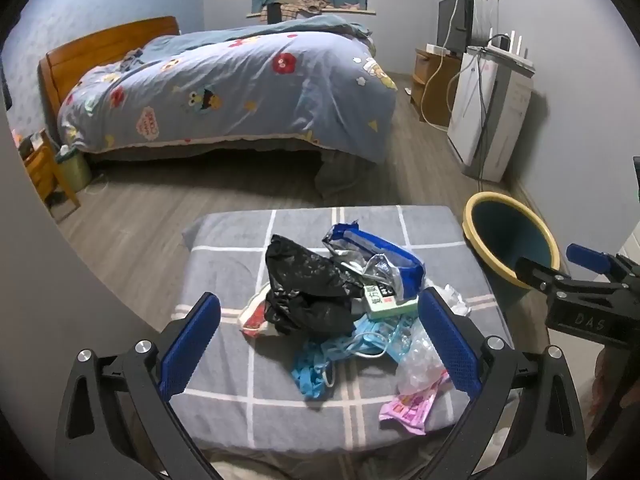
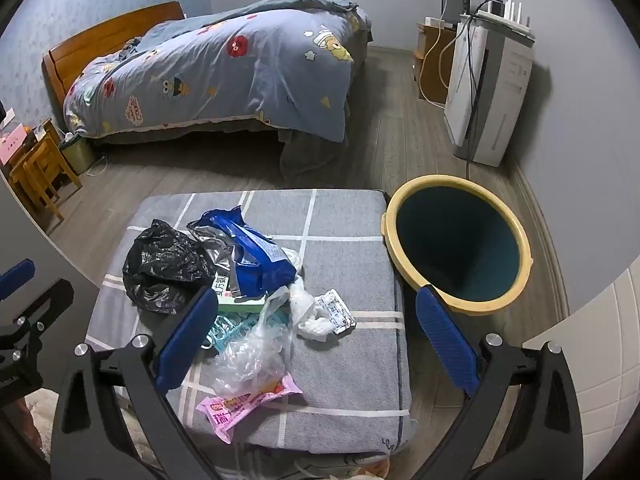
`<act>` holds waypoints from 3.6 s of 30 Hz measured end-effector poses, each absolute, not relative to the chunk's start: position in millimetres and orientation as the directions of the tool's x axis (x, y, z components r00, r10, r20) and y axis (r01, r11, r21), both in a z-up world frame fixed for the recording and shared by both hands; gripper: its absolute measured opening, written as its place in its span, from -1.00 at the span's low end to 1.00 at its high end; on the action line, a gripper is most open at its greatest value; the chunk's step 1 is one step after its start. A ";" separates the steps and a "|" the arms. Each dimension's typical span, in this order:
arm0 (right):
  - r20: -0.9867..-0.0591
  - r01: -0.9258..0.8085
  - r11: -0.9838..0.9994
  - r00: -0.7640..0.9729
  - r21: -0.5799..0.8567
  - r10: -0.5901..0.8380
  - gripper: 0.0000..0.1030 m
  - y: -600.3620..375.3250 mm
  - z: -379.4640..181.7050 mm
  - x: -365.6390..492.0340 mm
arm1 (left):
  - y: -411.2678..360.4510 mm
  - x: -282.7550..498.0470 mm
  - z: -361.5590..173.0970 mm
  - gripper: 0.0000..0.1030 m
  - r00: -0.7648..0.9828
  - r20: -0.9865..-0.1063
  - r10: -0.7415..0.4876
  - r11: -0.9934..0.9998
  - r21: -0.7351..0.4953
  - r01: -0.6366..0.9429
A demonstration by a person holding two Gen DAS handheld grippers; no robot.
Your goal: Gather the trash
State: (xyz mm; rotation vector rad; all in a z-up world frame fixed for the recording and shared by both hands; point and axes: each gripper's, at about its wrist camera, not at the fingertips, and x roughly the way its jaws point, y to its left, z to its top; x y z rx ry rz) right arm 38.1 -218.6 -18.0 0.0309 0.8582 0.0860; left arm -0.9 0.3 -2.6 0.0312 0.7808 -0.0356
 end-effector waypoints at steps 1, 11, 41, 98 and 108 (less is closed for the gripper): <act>-0.754 -0.063 0.996 0.651 0.061 0.087 0.89 -219.2 -18.2 38.0 | 0.5 -0.9 -2.4 0.90 0.709 -0.704 -0.022 0.999 0.013 0.044; -0.758 -0.061 0.997 0.648 0.052 0.079 0.89 -215.0 -20.2 37.6 | 1.4 -1.6 0.4 0.90 0.710 -0.704 -0.027 0.999 0.006 0.044; -0.763 -0.061 0.997 0.642 0.048 0.076 0.89 -214.6 -21.9 38.1 | 4.1 -1.1 0.8 0.90 0.707 -0.706 -0.032 0.999 -0.004 0.041; -0.710 -0.029 0.992 0.696 0.124 0.109 0.89 -237.9 2.4 67.4 | 32.5 20.9 20.9 0.90 0.755 -0.655 0.025 1.000 0.027 -0.010; -0.811 -0.230 0.965 0.536 0.128 0.235 0.89 -190.6 -37.3 130.5 | 61.4 71.9 -21.2 0.90 0.662 -0.749 -0.025 0.998 -0.061 -0.031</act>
